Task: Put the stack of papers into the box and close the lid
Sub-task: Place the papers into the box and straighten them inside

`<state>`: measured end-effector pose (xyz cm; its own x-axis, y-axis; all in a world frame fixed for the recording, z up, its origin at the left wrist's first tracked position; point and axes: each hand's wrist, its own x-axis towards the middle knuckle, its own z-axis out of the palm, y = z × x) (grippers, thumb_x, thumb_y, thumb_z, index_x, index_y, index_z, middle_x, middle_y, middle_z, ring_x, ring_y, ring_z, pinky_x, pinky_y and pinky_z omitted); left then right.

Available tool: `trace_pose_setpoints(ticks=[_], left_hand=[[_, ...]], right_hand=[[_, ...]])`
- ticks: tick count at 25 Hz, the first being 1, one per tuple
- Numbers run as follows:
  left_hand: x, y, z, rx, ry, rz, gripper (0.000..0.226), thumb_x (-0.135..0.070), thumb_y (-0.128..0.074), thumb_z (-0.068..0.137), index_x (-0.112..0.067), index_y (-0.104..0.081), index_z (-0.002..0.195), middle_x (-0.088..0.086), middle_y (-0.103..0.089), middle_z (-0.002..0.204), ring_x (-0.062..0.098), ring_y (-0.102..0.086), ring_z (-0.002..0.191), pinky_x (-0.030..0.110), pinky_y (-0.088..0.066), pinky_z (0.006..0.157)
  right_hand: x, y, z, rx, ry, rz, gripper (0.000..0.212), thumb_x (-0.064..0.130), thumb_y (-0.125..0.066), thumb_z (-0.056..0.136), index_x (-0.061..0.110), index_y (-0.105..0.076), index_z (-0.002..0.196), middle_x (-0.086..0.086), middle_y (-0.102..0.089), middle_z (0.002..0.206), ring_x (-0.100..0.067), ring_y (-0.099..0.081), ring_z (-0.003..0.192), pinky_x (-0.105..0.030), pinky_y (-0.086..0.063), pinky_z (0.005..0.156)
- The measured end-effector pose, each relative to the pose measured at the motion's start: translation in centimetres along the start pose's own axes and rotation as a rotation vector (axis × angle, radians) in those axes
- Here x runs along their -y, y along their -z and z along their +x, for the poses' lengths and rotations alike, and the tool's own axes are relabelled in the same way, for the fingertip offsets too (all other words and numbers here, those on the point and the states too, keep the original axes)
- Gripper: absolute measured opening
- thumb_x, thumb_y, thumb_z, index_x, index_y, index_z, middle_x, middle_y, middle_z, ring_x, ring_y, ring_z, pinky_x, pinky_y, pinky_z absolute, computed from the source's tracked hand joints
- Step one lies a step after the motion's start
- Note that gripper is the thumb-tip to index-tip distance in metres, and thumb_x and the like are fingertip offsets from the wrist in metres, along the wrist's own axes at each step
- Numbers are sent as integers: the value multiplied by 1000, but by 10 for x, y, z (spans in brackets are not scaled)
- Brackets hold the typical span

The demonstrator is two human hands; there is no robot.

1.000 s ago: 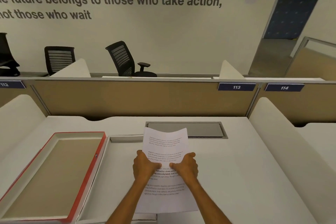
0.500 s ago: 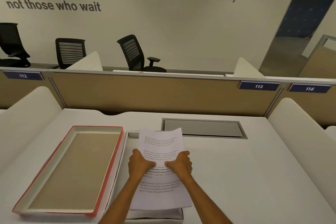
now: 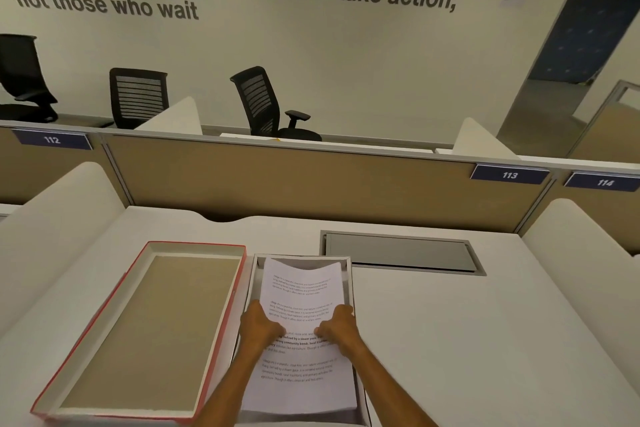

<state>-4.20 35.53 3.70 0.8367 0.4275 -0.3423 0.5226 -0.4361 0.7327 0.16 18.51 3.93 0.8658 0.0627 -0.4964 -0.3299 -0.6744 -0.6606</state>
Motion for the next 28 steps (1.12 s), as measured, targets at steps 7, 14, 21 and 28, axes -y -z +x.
trace_pose_setpoints(ticks=[7,14,21,28], left_hand=[[5,-4,1,-6,-17,-44,38,0,-81,67,-23,-52,75,7,-67,90,11,-59,65,21,-50,56],[12,-5,9,-7,-9,-65,37,0,-82,67,-15,-57,90,13,-70,101,21,-64,78,25,-52,59],[20,-7,13,8,0,-96,49,-1,-83,66,-19,-52,99,14,-67,112,19,-60,84,19,-47,58],[25,-9,11,-17,-18,-107,50,-4,-85,64,-17,-53,101,16,-68,115,22,-61,87,25,-52,66]], right_hand=[[-4,3,7,55,25,32,35,-1,-68,80,1,-60,114,-13,-66,117,-28,-68,101,-26,-58,74],[-6,1,13,61,28,42,44,3,-67,82,3,-50,122,-14,-60,121,-17,-61,82,-11,-48,52],[-14,2,14,72,25,60,40,5,-62,84,1,-50,122,-17,-59,120,-23,-63,92,-14,-50,56],[-20,3,9,80,-16,102,14,2,-54,88,6,-53,102,0,-59,91,-6,-55,68,-10,-41,45]])
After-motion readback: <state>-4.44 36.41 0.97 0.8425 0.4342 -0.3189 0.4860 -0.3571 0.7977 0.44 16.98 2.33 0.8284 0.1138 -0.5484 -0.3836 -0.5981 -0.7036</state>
